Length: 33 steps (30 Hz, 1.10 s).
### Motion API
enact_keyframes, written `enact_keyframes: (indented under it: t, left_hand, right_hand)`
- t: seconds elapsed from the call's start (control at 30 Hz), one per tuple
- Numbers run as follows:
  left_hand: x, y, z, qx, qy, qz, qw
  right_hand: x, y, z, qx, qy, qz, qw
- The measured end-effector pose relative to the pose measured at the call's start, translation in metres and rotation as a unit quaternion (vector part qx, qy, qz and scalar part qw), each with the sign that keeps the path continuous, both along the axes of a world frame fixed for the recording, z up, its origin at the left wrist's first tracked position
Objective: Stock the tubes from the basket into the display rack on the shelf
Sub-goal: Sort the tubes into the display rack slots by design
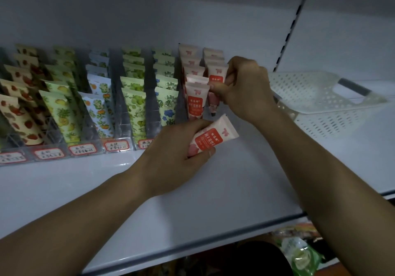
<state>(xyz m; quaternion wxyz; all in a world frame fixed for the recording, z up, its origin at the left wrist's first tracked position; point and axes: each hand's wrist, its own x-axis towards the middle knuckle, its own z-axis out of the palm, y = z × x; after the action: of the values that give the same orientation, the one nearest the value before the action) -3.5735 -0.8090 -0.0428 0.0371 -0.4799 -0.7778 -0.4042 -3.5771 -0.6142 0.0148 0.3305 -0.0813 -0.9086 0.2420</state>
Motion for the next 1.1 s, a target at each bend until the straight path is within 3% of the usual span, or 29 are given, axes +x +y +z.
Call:
enact_keyframes:
  t: [0.1,0.2,0.27,0.37,0.5,0.67,0.8,0.93,1.1]
  left_hand:
    - [0.0,-0.001,-0.001,0.007,-0.017,-0.007,1.0]
    - [0.003,-0.005,0.001,0.067,-0.147,-0.034,0.986]
    - [0.005,-0.006,0.005,0.111,-0.231,-0.058,0.965]
    - [0.004,-0.008,0.008,0.143,-0.279,-0.089,0.945]
    - [0.001,-0.009,0.007,0.157,-0.303,-0.083,0.936]
    - [-0.002,-0.009,0.007,0.183,-0.311,-0.058,0.931]
    - [-0.003,-0.01,0.009,0.214,-0.361,-0.084,0.904]
    - [0.0,-0.008,0.008,0.219,-0.383,-0.098,0.892]
    - [0.002,-0.008,0.009,0.22,-0.432,-0.123,0.866]
  right_hand:
    - [-0.001,0.003,-0.005,-0.031,-0.013,-0.011,0.999]
    - [0.006,-0.005,-0.021,-0.077,0.013,0.008,0.997]
    - [0.014,-0.011,-0.024,-0.132,0.107,0.03,0.985]
    - [0.025,-0.013,-0.013,-0.152,0.231,0.088,0.957]
    - [0.029,-0.017,-0.014,-0.202,0.105,0.32,0.92]
    - [0.032,-0.012,-0.01,-0.265,0.065,0.402,0.874]
    - [0.037,-0.016,-0.009,-0.262,-0.003,0.407,0.875]
    - [0.034,-0.013,-0.009,-0.308,-0.001,0.393,0.866]
    - [0.036,-0.009,-0.002,-0.41,0.027,0.392,0.823]
